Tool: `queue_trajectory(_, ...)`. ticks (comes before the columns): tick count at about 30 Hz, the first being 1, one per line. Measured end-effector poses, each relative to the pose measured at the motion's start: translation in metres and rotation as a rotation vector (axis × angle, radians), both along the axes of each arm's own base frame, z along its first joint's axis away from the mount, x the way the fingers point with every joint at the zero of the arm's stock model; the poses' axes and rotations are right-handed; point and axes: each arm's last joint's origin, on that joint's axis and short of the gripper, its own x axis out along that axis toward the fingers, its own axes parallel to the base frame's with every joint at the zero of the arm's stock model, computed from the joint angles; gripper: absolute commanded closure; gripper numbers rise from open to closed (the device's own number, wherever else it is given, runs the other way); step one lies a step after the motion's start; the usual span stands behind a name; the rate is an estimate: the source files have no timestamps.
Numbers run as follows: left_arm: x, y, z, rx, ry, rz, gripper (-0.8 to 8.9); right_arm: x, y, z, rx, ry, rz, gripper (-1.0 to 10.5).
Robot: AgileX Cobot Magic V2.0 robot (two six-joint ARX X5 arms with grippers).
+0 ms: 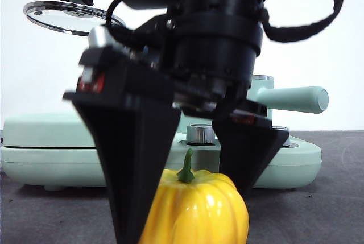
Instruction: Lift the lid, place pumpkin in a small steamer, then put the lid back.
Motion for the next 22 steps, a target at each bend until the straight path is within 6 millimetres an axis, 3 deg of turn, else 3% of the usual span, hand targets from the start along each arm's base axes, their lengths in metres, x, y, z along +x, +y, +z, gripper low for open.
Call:
queue_trajectory(5,0.000,0.000,0.000,0.000,0.000,0.000,7.37,-0.001,0.003,-0.009,-0.032,-0.003,0.006,4.0)
queue_trajectory(11,0.000,0.000,0.000,0.000,0.000,0.000,7.37,0.000,0.003,-0.009,-0.044,-0.032,0.003,6.3)
queue_trajectory(16,0.000,0.000,0.000,0.000,0.000,0.000,7.37,0.000,0.003,-0.008,-0.047,-0.026,0.006,6.5)
queue_trajectory(19,0.000,0.000,0.000,0.000,0.000,0.000,7.37,0.000,0.002,0.001,-0.086,-0.004,0.007,6.5)
queue_trajectory(22,0.000,0.000,0.000,0.000,0.000,0.000,7.37,0.007,0.004,0.021,-0.105,-0.007,0.018,6.5)
